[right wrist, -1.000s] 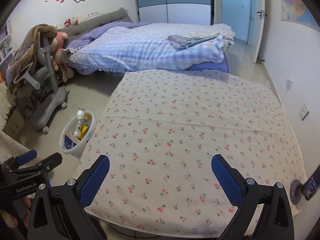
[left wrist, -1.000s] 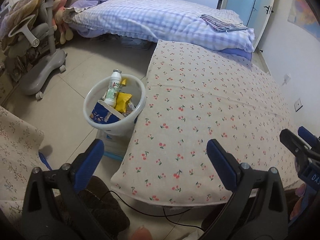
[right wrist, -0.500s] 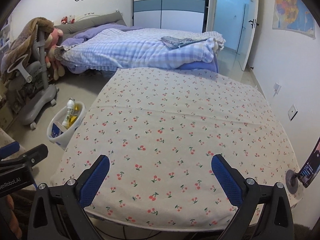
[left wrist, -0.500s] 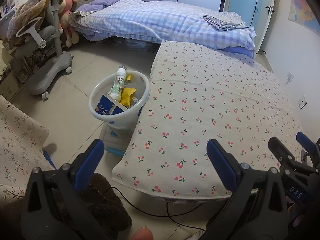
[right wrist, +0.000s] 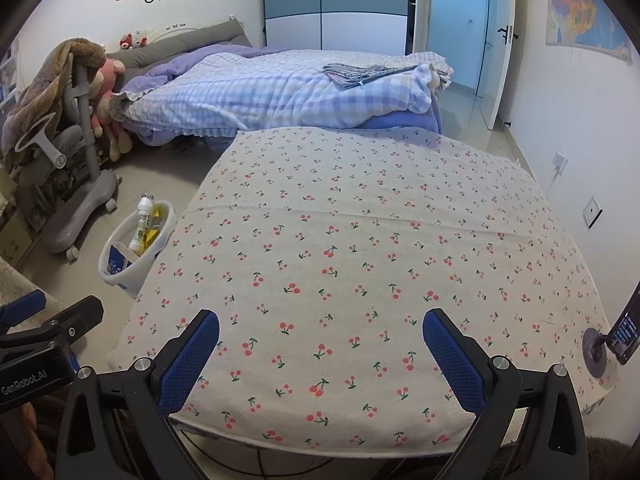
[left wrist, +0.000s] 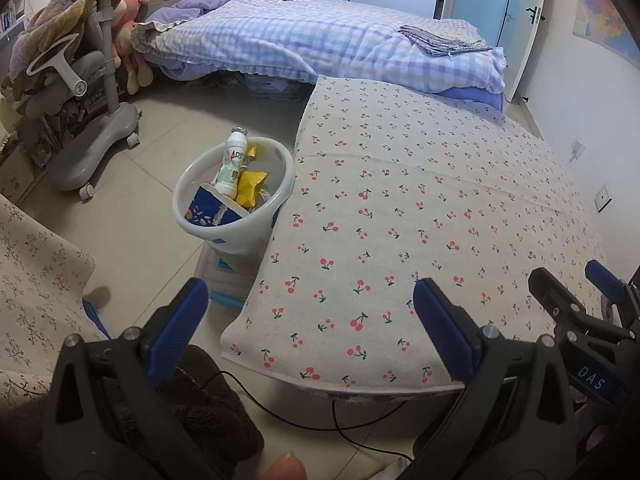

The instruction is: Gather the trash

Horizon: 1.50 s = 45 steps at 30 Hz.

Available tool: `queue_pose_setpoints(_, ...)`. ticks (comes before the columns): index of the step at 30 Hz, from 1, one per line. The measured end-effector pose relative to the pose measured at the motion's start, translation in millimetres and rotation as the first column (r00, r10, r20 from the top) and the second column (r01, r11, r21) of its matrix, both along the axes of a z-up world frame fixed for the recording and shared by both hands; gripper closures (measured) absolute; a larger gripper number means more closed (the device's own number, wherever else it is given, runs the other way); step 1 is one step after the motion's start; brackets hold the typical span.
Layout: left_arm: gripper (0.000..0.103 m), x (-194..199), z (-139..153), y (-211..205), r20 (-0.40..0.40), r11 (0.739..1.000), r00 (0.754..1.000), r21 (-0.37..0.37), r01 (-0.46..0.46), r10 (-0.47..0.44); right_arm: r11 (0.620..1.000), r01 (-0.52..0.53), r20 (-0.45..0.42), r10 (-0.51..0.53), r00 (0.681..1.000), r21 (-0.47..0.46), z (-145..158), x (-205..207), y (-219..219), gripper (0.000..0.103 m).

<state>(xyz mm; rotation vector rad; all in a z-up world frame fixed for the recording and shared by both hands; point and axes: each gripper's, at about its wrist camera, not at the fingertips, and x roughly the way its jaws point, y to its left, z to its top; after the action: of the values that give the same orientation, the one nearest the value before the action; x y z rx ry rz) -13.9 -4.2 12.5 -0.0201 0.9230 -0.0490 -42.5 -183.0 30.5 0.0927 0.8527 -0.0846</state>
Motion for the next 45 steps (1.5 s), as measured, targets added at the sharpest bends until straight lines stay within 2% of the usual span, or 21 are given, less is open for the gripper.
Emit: queue_pose_setpoints(45, 0.001, 1.3, -3.4, -1.4, -0.009, 1.0, 1.0, -0.003, 0.006, -0.006, 1.0, 0.007, -0.004, -0.007, 1.0, 0.03, 0.0, -1.5, 1.1, 0.0)
